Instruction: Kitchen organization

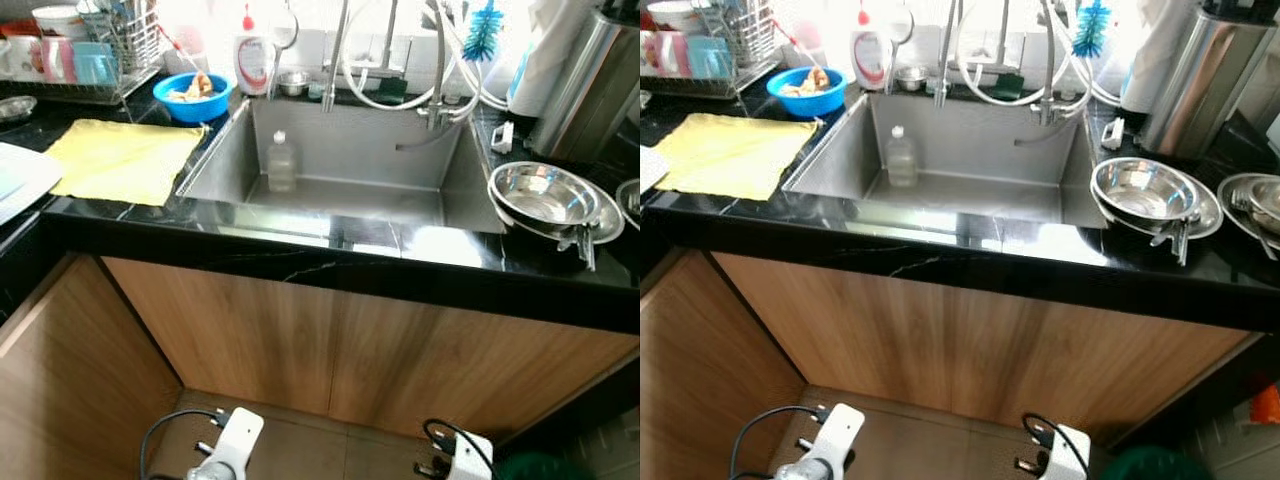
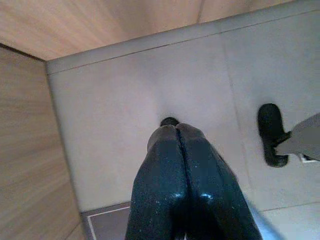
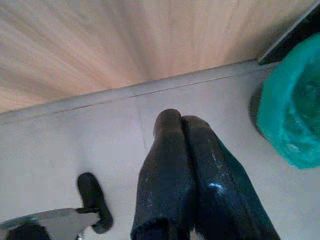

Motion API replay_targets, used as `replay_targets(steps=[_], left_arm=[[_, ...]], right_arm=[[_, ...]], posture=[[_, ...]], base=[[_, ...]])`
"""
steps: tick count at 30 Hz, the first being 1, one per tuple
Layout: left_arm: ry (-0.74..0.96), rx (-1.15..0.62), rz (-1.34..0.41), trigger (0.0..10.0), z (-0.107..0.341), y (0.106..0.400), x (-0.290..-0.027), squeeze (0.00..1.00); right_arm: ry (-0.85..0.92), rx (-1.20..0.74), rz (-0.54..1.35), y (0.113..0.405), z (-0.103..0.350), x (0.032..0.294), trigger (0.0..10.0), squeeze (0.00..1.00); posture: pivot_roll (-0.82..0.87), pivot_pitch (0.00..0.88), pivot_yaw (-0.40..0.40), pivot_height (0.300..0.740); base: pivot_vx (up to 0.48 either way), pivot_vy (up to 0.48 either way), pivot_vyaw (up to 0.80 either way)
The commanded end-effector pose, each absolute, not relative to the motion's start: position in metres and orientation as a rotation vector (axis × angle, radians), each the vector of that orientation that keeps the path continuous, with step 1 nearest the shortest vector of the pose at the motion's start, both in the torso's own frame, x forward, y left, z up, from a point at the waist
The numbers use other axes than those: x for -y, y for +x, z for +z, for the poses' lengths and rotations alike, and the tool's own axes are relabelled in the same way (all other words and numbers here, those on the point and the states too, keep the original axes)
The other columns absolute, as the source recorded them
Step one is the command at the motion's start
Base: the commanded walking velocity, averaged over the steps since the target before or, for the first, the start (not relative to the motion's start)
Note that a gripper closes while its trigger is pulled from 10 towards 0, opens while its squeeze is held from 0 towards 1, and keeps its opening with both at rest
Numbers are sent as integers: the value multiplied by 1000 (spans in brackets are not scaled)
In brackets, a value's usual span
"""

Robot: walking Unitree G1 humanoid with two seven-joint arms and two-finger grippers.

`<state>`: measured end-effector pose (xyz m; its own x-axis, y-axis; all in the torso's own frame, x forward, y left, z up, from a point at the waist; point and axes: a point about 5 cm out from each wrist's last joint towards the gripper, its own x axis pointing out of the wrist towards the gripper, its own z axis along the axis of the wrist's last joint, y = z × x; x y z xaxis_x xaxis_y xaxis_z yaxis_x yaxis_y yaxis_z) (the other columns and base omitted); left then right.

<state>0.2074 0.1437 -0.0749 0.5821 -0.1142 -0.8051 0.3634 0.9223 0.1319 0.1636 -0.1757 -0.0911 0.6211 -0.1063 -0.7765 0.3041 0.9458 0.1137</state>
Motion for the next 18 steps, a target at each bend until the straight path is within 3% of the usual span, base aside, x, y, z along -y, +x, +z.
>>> replay_targets(steps=[1, 6, 18], left_arm=[[301, -916, -277, 10000, -76, 205, -147, 0], [291, -914, -278, 10000, -76, 206, -147, 0], [293, -925, -275, 10000, -77, 204, -145, 0]], right_arm=[[234, -868, -227, 166, -90, 174, 10000, 0], [231, -868, -231, 167, -90, 174, 10000, 0], [202, -872, -225, 166, -90, 178, 10000, 0]], posture=[[62, 0, -42, 740], [59, 0, -45, 740], [54, 6, -58, 740]], base=[[0, 0, 0], [0, 0, 478], [143, 0, 0]])
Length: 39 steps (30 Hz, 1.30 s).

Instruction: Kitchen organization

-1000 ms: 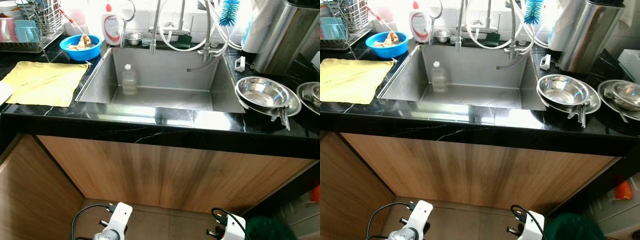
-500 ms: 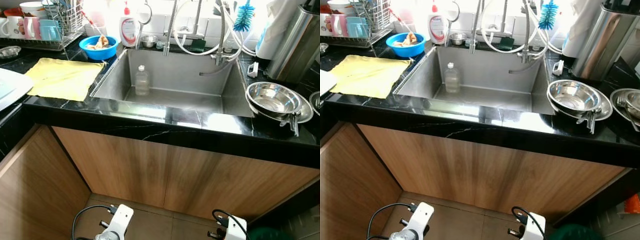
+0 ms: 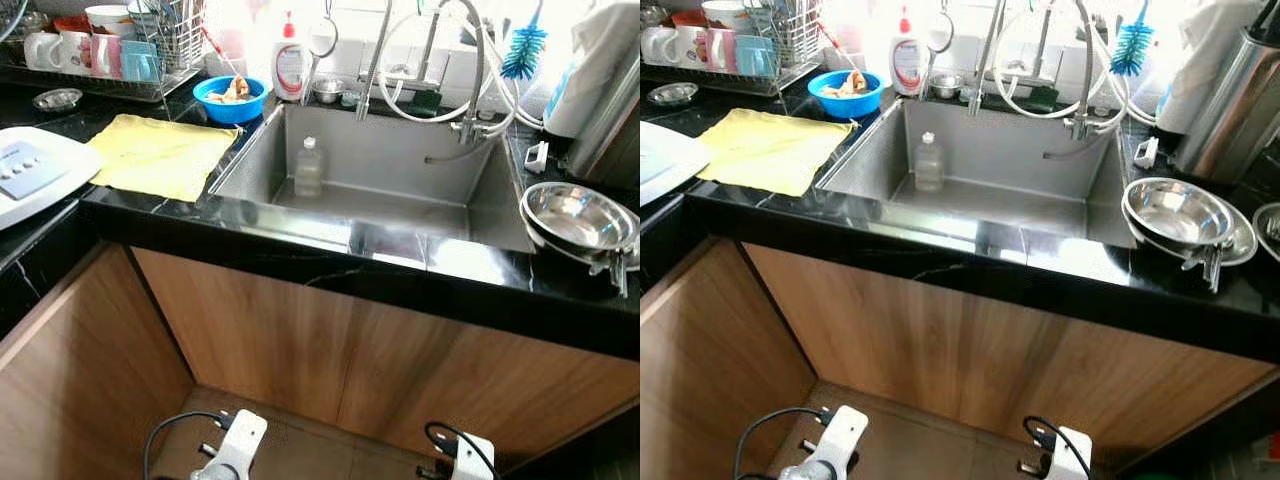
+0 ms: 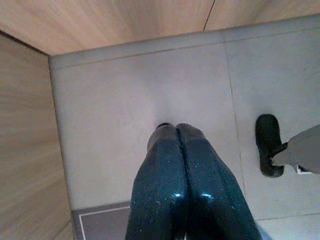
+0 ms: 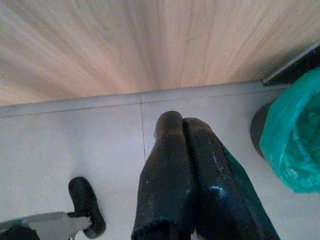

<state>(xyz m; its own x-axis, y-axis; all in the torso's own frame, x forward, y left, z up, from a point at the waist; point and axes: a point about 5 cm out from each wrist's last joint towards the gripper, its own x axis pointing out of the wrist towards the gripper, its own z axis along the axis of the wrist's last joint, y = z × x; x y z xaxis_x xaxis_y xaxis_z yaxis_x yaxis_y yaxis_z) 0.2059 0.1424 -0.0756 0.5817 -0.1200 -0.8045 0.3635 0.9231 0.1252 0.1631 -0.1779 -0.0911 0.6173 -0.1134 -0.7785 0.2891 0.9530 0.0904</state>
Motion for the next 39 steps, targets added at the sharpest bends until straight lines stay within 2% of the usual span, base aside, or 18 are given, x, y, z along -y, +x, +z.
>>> replay_targets(steps=[1, 18, 39], left_arm=[[292, -925, -276, 10000, -77, 204, -145, 0], [285, -912, -284, 10000, -76, 205, -144, 0], [258, -900, -287, 10000, -75, 207, -143, 0]], right_arm=[[200, -871, -228, 166, -90, 178, 10000, 0], [184, -867, -244, 166, -89, 179, 10000, 0], [186, -863, -238, 167, -89, 179, 10000, 0]], posture=[[54, 8, -60, 740], [43, 33, -59, 740], [46, 45, -58, 740]], base=[[0, 0, 0], [0, 0, 0], [272, 0, 0]])
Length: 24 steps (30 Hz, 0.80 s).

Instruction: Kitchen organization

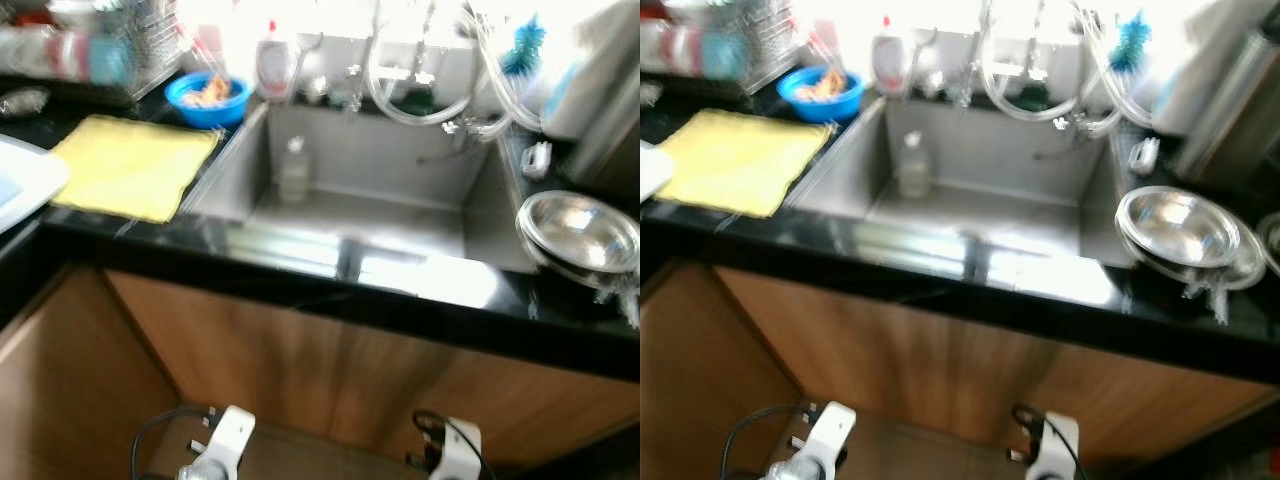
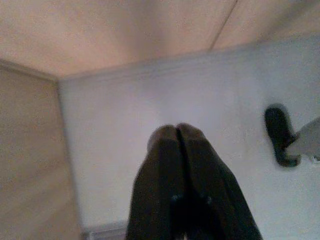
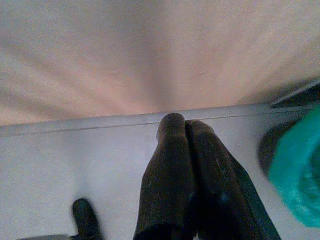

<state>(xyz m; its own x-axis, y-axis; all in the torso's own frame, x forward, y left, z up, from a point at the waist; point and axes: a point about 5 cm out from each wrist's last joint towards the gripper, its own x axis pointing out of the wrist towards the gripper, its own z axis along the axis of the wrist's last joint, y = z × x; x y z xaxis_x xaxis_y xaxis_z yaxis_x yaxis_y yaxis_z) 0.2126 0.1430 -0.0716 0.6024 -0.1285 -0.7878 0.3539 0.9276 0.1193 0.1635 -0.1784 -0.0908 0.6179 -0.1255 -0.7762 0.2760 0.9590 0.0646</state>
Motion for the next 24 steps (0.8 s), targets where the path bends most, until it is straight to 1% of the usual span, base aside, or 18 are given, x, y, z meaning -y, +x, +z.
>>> replay_targets(steps=[1, 10, 13, 17, 19, 24], left_arm=[[258, -900, -287, 10000, -75, 207, -143, 0], [259, -904, -286, 10000, -75, 206, -144, 0], [256, -907, -284, 10000, -76, 205, -144, 0], [256, -909, -285, 10000, -76, 205, -144, 0], [259, -911, -289, 10000, -76, 204, -144, 0], [265, -915, -307, 10000, -77, 203, -143, 0]], right_arm=[[186, -863, -238, 167, -89, 179, 10000, 0], [169, -867, -195, 168, -89, 178, 10000, 0], [173, -832, -163, 169, -87, 176, 10000, 0], [185, -801, -182, 170, -86, 177, 10000, 0], [185, -770, -208, 171, -84, 178, 10000, 0], [155, -730, -170, 173, -81, 179, 10000, 0]], posture=[[46, 45, -58, 740], [47, 41, -59, 740], [41, 38, -61, 740], [29, 39, -61, 740], [19, 33, -61, 740], [0, 6, -67, 740]], base=[[0, 0, 0], [0, 0, 0], [0, 0, 0], [0, 0, 0], [0, 0, 0], [0, 0, 0]])
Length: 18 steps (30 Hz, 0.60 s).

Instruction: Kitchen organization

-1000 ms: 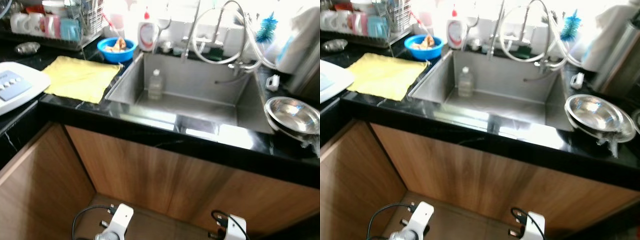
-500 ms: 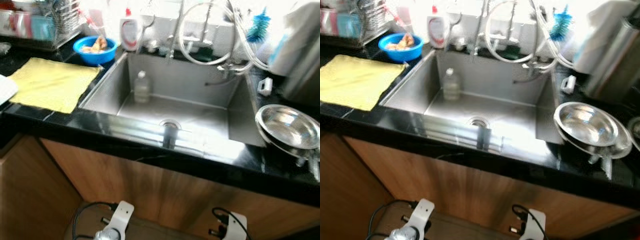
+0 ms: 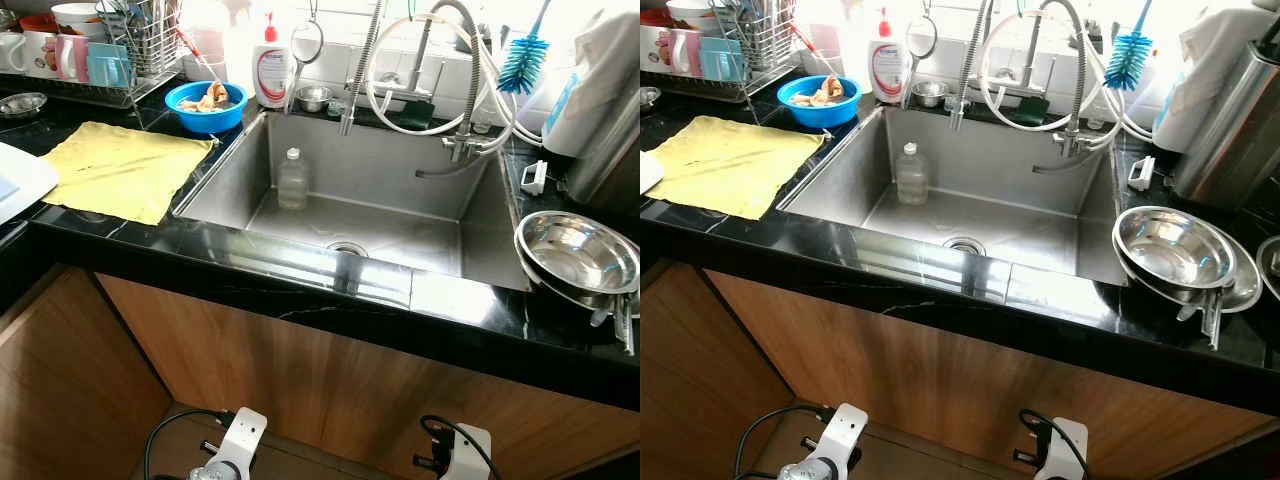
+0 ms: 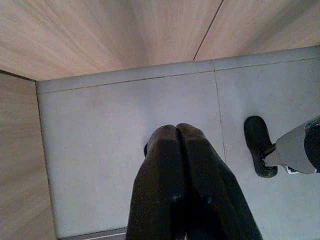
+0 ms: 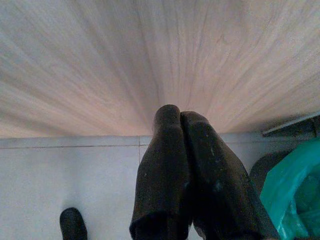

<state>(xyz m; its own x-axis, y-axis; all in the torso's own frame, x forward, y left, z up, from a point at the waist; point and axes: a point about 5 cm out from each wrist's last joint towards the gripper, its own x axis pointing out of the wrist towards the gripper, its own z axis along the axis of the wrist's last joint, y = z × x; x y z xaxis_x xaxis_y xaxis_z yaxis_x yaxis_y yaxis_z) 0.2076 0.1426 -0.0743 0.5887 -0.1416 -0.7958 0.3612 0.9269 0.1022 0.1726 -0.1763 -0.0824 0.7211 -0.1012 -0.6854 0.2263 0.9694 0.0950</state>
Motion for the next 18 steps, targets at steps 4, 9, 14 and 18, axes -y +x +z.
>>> replay_targets(steps=[4, 9, 14, 18], left_arm=[[264, -915, -307, 10000, -77, 202, -142, 0], [264, -913, -307, 10000, -77, 203, -142, 0], [269, -913, -304, 10000, -77, 203, -143, 0], [265, -912, -299, 10000, -77, 204, -143, 0]], right_arm=[[140, -507, -196, 181, -61, 192, 10000, 0], [123, -415, -237, 174, -51, 202, 10000, 0], [120, -363, -252, 165, -44, 201, 10000, 0], [154, -327, -298, 153, -33, 199, 10000, 0]], posture=[[3, 1, -71, 740], [-4, 6, -69, 740], [-12, 10, -67, 740], [-9, 11, -69, 740]], base=[[0, 0, 0], [0, 0, 0], [0, 0, 0], [0, 0, 0]])
